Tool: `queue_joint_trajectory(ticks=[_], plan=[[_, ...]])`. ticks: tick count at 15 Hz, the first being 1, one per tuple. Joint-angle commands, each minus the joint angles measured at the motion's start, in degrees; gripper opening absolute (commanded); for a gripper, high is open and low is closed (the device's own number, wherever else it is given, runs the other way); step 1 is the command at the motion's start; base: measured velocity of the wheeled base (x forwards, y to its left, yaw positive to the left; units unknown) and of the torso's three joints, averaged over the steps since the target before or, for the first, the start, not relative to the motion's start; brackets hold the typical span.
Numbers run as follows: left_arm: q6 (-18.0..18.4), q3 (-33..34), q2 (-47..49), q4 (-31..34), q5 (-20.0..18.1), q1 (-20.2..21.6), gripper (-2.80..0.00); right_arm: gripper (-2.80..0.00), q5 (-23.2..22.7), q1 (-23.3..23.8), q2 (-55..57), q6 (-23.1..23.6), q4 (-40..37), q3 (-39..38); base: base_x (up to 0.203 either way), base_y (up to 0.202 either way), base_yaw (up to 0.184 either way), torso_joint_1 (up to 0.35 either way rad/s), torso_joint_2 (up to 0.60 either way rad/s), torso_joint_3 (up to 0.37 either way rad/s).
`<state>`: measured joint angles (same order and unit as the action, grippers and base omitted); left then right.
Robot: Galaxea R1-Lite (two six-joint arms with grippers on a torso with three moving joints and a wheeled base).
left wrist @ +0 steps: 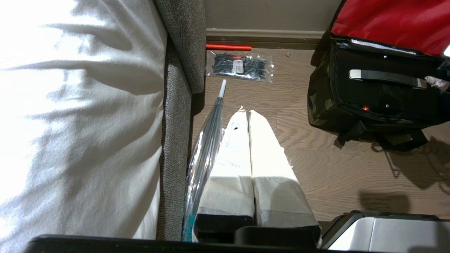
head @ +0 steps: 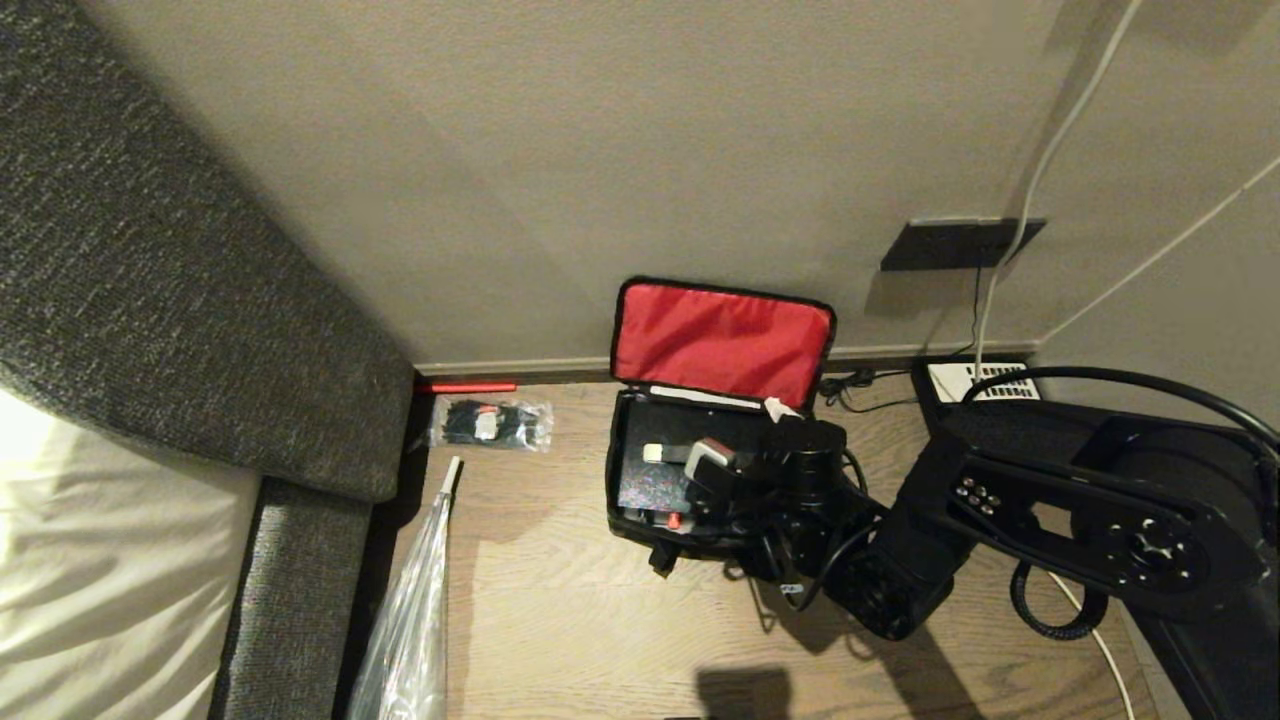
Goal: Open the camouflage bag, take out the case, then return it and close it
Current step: Grip the handle
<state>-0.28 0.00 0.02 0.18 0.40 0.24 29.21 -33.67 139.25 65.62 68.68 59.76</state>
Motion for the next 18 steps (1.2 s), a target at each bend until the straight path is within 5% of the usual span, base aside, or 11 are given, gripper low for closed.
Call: queue_joint_trajectory(ticks=[1,18], plan=[[-0.14,0.18,-0.09,-0.01,0.04,0.02,-2.8,0.0,0.15,0.01,0.17,0.38,0.4,0.1,0.0,0.0,0.0,0.0,0.01,-0.029],[-0.25,0.18,-0.09,-0.01,0.04,0.02,-2.8,0.0,1.82,-0.37,2.63,1.31,1.3,4.66,0.0,0.0,0.0,0.001,0.0,-0.086]])
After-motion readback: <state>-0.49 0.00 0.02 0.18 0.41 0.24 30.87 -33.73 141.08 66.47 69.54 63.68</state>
